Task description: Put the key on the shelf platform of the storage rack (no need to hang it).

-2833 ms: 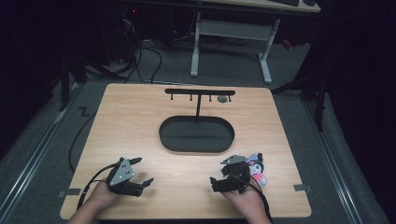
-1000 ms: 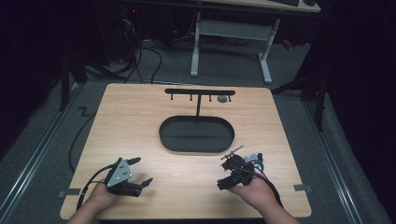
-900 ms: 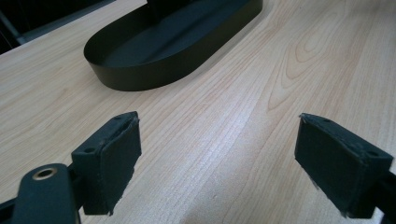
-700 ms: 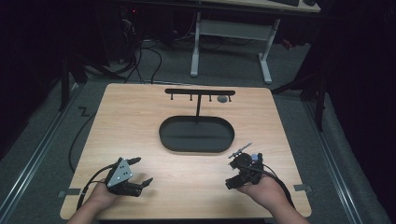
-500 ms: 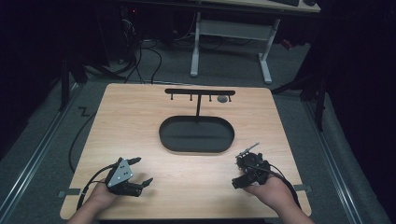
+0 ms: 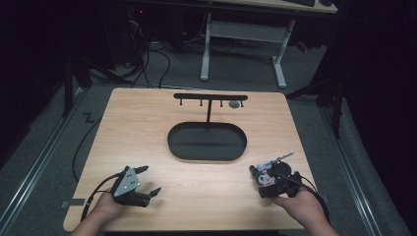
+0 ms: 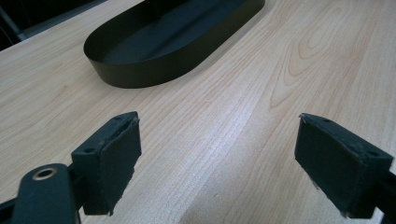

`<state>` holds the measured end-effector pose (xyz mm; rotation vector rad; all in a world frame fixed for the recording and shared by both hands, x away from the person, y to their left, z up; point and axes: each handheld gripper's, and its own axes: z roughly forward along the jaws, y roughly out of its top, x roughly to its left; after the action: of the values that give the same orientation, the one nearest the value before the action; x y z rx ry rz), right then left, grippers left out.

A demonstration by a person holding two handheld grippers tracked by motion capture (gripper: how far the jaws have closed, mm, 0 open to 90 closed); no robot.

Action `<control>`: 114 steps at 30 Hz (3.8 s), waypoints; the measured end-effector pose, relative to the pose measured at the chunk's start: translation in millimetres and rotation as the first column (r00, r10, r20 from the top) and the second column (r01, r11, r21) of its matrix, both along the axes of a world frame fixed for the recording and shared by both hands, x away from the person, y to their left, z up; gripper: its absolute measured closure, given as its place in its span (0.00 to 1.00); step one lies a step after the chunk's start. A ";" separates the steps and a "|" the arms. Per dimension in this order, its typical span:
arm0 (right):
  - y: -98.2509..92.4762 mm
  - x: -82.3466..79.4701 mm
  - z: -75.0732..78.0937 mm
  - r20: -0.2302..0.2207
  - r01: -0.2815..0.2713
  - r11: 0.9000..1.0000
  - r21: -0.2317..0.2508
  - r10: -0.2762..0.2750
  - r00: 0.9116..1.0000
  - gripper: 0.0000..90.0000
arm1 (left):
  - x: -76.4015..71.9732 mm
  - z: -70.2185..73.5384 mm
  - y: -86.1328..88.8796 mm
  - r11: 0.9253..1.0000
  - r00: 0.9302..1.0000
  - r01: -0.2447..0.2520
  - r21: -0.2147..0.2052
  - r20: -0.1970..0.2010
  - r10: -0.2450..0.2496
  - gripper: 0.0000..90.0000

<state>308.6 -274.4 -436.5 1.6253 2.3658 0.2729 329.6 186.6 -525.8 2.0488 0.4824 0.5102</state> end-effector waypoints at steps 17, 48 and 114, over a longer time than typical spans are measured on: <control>-11.6 -5.7 -34.5 -0.022 0.061 0.998 0.006 -0.061 0.998 0.18 | 0.3 -0.1 -0.5 1.000 1.000 -0.002 0.005 0.000 0.002 0.17; -11.3 -3.7 -45.7 0.012 0.071 0.995 0.074 -0.072 0.997 0.54 | -1.7 -0.4 -0.6 1.000 1.000 -0.007 0.009 0.011 0.007 0.17; 66.0 58.6 5.8 0.166 -0.086 0.982 0.166 0.058 0.984 0.54 | 0.4 -0.2 -0.2 1.000 1.000 -0.003 0.006 -0.004 0.003 0.17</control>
<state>367.2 -208.4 -430.6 1.5265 2.3359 0.6157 330.0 186.4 -526.0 2.0550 0.4873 0.5100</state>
